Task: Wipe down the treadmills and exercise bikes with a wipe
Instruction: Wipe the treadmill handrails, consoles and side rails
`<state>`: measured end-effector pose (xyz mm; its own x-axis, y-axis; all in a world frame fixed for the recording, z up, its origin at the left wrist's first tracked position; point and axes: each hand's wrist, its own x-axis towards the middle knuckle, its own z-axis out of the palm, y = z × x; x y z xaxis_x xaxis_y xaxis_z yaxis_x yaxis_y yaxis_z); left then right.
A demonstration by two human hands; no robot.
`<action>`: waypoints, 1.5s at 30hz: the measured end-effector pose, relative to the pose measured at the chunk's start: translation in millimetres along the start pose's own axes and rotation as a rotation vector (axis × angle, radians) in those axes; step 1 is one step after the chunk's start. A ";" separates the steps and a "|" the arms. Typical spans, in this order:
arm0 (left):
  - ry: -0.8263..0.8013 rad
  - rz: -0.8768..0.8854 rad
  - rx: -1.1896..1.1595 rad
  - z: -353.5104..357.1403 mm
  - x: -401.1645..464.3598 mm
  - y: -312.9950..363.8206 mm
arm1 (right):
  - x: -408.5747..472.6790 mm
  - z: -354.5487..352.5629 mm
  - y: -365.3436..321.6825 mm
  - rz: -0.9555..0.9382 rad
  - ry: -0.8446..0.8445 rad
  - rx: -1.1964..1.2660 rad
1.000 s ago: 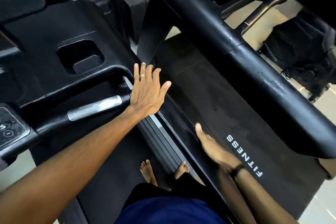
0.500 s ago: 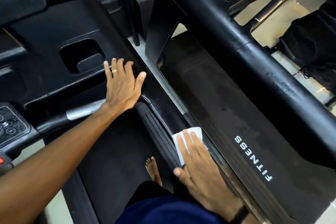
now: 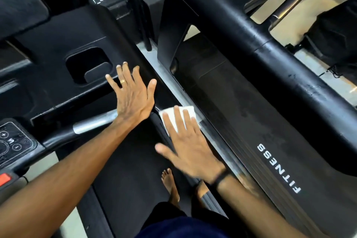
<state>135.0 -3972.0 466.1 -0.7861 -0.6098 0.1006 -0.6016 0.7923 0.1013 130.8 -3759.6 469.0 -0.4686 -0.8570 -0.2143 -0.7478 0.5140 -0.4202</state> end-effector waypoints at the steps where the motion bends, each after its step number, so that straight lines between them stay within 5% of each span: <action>1: 0.011 -0.015 -0.019 0.1 -0.3 0.1 | -21.0 2.7 3.9 -0.057 0.011 -0.034; 6: 0.071 -0.143 -0.174 -1.9 2.4 0.7 | -53.7 1.8 25.8 -0.083 -0.042 0.097; 15: 0.304 -0.390 -0.476 -6.1 6.9 1.3 | 121.9 -23.8 5.6 -0.027 -0.077 0.164; 25: 0.281 -0.458 -0.561 -8.8 12.3 2.0 | -27.2 -4.1 45.9 -0.259 -0.078 0.082; 35: 0.313 -0.551 -0.702 -8.3 18.2 -5.3 | 134.9 -17.4 4.2 -0.209 -0.053 0.106; 41: 0.254 -0.498 -0.618 -12.0 16.4 -0.5 | 46.6 -0.9 31.1 -0.165 -0.006 0.240; 45: 0.253 -0.501 -0.598 -11.9 18.3 -0.1 | 0.8 4.6 52.3 0.044 -0.085 0.536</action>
<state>122.4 -3983.6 479.7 -0.3455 -0.9312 0.1163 -0.6400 0.3244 0.6965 93.5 -3733.5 442.8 -0.4379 -0.8464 -0.3031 -0.3735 0.4779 -0.7950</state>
